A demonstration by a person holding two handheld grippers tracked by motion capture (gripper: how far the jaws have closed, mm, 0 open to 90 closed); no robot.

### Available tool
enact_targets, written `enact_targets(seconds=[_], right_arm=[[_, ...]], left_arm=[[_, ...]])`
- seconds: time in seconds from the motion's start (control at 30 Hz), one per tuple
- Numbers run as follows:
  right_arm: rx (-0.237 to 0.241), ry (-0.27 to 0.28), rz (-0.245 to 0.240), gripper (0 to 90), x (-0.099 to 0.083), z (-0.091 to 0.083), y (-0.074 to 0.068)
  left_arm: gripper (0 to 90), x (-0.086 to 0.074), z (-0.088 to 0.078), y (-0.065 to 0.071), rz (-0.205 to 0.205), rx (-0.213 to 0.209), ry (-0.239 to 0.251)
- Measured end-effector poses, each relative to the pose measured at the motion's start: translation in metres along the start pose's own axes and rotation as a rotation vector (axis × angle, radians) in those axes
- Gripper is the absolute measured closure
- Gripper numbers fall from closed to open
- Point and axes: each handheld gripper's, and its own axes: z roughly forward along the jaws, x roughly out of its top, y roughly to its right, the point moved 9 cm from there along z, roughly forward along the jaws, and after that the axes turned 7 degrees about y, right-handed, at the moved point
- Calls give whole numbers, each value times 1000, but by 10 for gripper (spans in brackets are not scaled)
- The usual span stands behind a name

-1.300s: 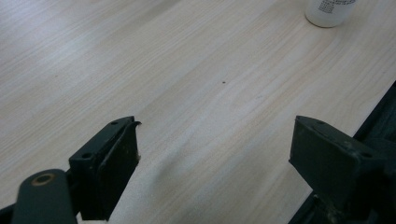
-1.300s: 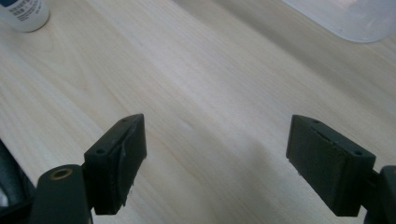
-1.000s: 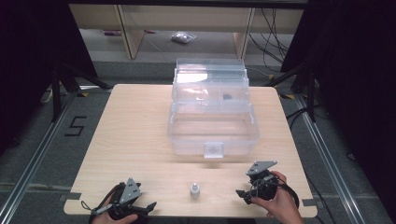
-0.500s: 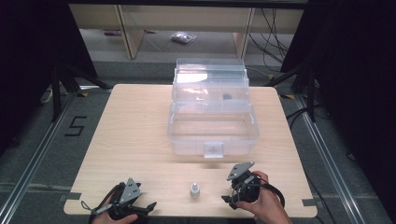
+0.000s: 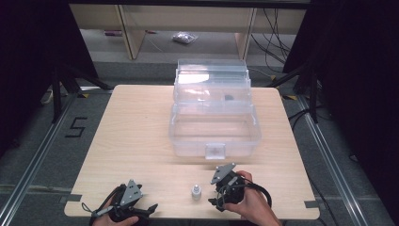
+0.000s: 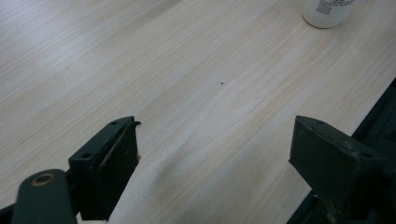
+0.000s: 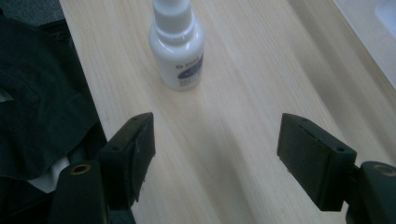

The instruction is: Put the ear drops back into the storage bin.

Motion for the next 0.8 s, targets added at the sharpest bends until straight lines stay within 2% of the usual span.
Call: enact_targets(seconds=[0.13,0.17,0.27,0.33,0.37,0.43,0.47,0.53,0.6,0.63,0.7,0.73,0.77,0.8], right_arm=[[12,7,-15,296,5,5,-2],[17,6,-22,298,7,7,-3],[26,14,-37,315,12,15,-4],[29,17,-28,320,15,18,-5],[39,25,-45,323,16,19,-6],[36,29,-43,326,19,22,-7],[41,39,-52,331,22,24,-7],[44,33,-53,340,24,26,-10],[58,36,-67,342,26,29,-11],[66,38,-80,345,27,30,-12],[64,30,-81,353,28,33,-13],[67,31,-81,364,28,34,-14],[71,29,-84,368,29,36,-15],[75,28,-81,370,29,36,-15]], left_arm=[[148,0,0,0,-1,0,1],[149,0,1,1,-14,0,1],[149,0,0,0,-3,0,2],[149,0,1,1,-14,-1,0],[149,0,0,0,0,-1,1],[149,2,1,1,-17,3,17],[149,1,0,0,-3,1,5],[149,0,0,0,-3,0,4],[149,2,1,0,-18,3,18],[149,1,0,0,-2,0,6],[149,1,0,0,-2,0,8],[149,1,0,0,-4,-1,8],[148,3,1,2,-29,-6,28],[149,1,0,1,-6,-8,9]])
